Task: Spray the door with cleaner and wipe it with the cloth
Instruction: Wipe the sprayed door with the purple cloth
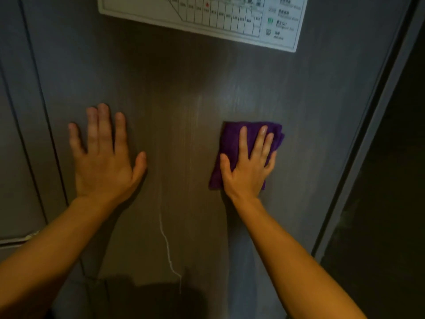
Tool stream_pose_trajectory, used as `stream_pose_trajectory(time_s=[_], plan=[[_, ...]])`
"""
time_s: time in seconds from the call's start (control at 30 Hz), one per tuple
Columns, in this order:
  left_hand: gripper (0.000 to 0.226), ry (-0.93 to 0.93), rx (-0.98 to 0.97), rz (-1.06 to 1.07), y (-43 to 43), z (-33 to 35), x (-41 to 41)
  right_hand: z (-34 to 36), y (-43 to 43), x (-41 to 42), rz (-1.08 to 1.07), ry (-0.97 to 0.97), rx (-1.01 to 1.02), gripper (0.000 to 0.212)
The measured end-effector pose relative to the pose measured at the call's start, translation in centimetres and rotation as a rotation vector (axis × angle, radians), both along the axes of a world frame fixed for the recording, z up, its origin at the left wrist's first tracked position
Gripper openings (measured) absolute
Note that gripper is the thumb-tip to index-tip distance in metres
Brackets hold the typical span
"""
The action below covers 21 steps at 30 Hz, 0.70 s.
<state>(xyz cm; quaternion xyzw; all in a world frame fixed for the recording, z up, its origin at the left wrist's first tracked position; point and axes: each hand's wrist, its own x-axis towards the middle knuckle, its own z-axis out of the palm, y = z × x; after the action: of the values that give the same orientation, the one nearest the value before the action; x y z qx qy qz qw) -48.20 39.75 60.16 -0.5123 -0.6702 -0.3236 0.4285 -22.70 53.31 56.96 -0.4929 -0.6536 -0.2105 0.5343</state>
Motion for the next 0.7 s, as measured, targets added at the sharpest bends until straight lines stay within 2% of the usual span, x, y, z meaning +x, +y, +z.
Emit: stream_pose_trajectory(time_s=[0.3, 0.43, 0.57, 0.7], plan=[[0.086, 0.009, -0.012, -0.012, -0.3, 0.0, 0.1, -10.7, -1.9, -2.6, 0.019, 0.016, -0.127, 0.082], [0.084, 0.016, 0.001, -0.035, -0.4, -0.2, -0.1, -13.4, -3.2, -2.2, 0.147, -0.03, -0.16, 0.078], [0.083, 0.04, -0.03, -0.045, -0.6, -2.4, -0.7, -12.1, -5.5, -1.7, 0.415, -0.013, -0.154, 0.063], [0.079, 0.09, -0.069, -0.061, -0.9, -5.3, -1.9, -6.9, -8.0, -4.8, 0.461, -0.069, -0.016, 0.062]])
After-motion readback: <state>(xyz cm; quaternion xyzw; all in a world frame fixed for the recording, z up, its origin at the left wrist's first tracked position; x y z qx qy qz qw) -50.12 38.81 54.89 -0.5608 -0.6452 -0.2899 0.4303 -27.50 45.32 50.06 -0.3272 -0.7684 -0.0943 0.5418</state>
